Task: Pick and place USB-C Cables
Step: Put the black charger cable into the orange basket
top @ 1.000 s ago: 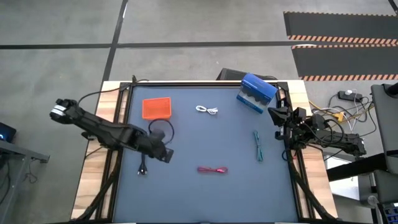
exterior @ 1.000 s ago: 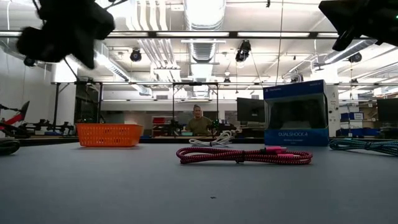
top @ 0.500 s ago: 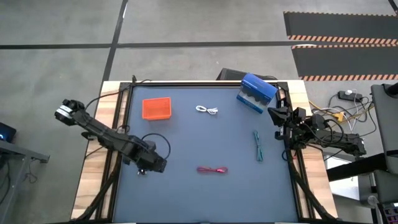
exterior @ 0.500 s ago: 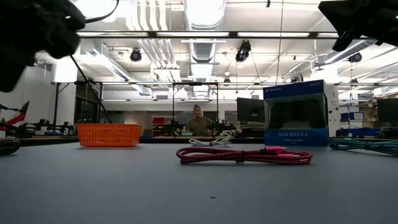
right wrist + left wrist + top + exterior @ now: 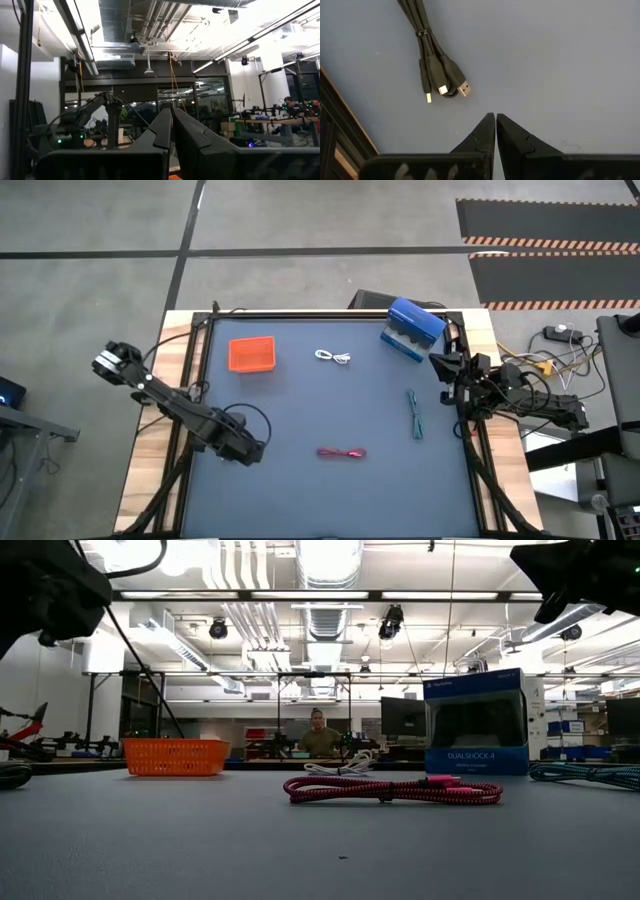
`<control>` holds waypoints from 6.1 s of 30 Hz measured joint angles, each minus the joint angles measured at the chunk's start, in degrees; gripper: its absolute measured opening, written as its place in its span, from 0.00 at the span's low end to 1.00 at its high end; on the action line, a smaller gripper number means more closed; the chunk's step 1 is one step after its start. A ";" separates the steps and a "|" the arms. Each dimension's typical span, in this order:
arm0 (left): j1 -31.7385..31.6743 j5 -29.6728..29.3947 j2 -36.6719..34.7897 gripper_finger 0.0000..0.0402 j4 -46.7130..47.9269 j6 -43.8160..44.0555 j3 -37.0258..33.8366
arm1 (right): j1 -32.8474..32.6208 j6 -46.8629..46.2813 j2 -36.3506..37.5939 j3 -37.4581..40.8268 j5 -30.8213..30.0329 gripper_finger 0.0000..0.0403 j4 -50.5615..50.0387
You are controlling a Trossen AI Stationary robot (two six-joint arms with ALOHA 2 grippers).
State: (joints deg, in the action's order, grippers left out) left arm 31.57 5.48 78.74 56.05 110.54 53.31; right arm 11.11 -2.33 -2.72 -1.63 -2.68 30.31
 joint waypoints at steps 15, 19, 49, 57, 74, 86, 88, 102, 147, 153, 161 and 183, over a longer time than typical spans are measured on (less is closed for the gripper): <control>0.04 0.20 1.49 0.24 2.29 -1.64 -1.73 | 0.00 0.00 0.00 0.00 -0.04 0.02 0.00; 0.02 0.20 1.49 0.35 2.14 -1.42 -4.82 | 0.00 0.00 0.00 0.00 -0.03 0.02 0.00; -0.09 -1.57 0.63 0.44 0.69 0.16 -9.02 | 0.01 1.04 0.01 0.00 -0.32 0.02 -0.08; -0.87 -6.12 0.74 0.44 -0.45 0.18 -12.21 | 0.02 1.66 0.00 0.00 -0.35 0.02 -0.11; -1.14 -7.12 0.72 0.44 -7.45 1.64 -16.46 | 0.02 1.88 0.02 0.00 -0.35 0.02 -0.64; -1.14 -7.30 0.76 0.16 -8.02 1.62 -16.39 | 0.02 2.32 0.00 0.00 -0.37 0.02 -1.34; -1.14 -7.29 0.76 0.10 -8.01 1.60 -16.39 | 0.02 2.34 0.01 0.00 -0.37 0.02 -1.38; -1.14 -6.44 0.83 0.06 -7.42 -5.25 -11.42 | 0.02 2.38 0.02 0.00 -0.39 0.02 -1.36; -28.34 -13.56 0.83 0.06 -1.92 -94.77 24.66 | 0.02 2.36 0.01 0.00 -0.39 0.02 -1.29; -35.03 -14.54 1.06 0.05 4.06 -107.40 23.47 | 0.02 2.36 0.00 0.00 -0.37 0.02 -1.65; -43.86 -20.80 2.61 0.05 9.35 -127.50 21.44 | 0.02 2.36 0.02 0.00 -0.43 0.02 -4.91; -56.45 -20.48 6.17 0.05 7.52 -139.73 18.66 | 0.02 9.68 0.00 -2.58 -0.30 0.02 11.79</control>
State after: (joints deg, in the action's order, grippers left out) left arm -24.88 -15.00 84.91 63.56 -29.19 71.97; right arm 11.14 7.35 -2.72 -4.21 -2.98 42.09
